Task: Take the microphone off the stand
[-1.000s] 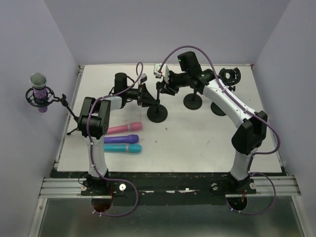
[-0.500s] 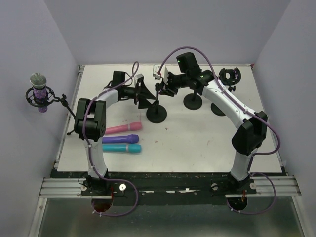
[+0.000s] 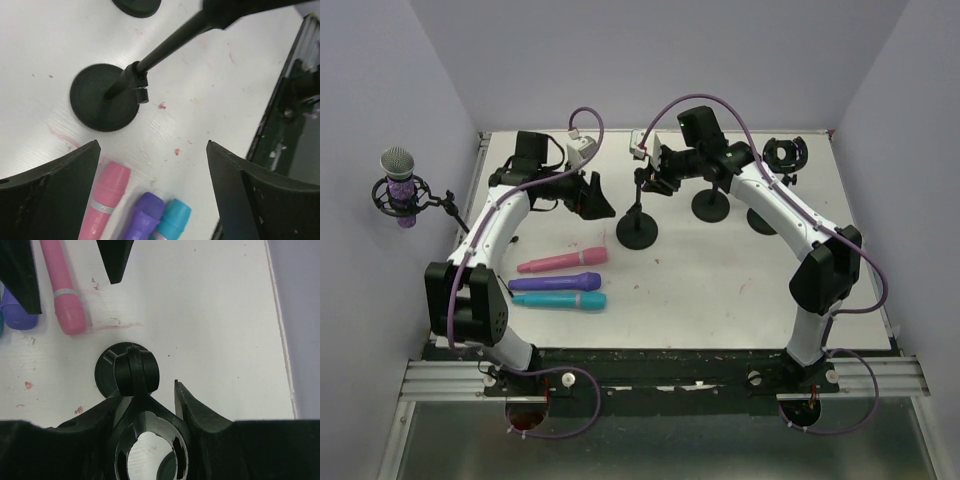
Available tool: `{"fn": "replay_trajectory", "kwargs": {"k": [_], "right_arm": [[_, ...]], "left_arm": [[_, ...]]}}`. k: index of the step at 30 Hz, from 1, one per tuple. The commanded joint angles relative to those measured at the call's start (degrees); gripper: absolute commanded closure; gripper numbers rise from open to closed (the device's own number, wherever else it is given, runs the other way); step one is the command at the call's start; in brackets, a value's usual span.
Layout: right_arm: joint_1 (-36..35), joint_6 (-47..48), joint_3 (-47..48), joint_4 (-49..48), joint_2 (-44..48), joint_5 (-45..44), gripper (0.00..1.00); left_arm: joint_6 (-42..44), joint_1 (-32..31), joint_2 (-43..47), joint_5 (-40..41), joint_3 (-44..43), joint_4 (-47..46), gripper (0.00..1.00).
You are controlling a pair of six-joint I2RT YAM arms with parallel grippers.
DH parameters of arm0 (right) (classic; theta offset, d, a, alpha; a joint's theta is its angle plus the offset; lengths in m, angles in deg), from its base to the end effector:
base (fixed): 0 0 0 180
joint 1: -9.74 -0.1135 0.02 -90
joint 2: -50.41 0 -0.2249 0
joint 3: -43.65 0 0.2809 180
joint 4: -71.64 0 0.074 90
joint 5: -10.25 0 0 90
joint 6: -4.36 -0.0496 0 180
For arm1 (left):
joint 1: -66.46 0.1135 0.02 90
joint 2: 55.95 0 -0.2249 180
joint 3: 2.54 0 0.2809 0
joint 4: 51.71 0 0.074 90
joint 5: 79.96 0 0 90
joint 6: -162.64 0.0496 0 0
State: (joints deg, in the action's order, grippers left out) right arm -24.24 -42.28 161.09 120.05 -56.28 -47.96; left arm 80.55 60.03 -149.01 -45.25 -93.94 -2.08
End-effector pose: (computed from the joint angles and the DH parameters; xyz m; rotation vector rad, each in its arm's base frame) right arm 0.3606 0.2746 0.3103 -1.5718 1.4845 0.5216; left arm 0.3698 -0.0827 0.2502 0.6822 2.1511 -1.1523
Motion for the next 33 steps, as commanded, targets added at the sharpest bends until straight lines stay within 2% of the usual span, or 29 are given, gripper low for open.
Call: {"fn": "replay_trajectory", "kwargs": {"k": [1,4,6,11,16,19,23,30,33], "right_arm": [[-0.48,-2.22,0.37,-0.74,1.23,0.38,0.74],[-0.48,-1.78,-0.24,-0.3,0.87,-0.67,0.74],[-0.48,-3.35,0.54,-0.04,0.0,-1.47,0.74],[-0.39,-3.81,0.72,0.22,0.0,-3.05,0.74],[-0.48,-4.68,1.6,-0.12,0.08,-3.4,0.74],[-0.48,-4.77,1.77,-0.31,-0.53,-3.58,0.74],[-0.56,-5.47,2.57,-0.57,-0.88,-3.14,0.74],[-0.48,-5.3,2.48,-0.48,-0.88,-2.96,0.75],[-0.48,-5.39,2.48,-0.65,-0.88,-2.87,0.75]], "left_arm": [[13.65,-4.63,5.25,9.22,4.09,-6.42,0.07],[10.56,-7.09,9.46,13.96,12.15,-20.01,0.23],[10.03,-8.5,12.71,18.01,17.69,-29.26,0.27],[14.94,-11.66,14.13,22.94,23.68,-39.82,0.33],[13.54,-12.54,10.09,21.8,19.66,-37.39,0.37],[12.93,-13.77,8.6,23.73,19.48,-38.0,0.38],[11.35,-14.39,6.75,24.43,18.34,-37.39,0.48],[10.55,-15.27,5.96,24.96,19.39,-36.0,0.5],[10.56,-15.36,5.52,24.44,18.86,-35.72,0.63]]}}
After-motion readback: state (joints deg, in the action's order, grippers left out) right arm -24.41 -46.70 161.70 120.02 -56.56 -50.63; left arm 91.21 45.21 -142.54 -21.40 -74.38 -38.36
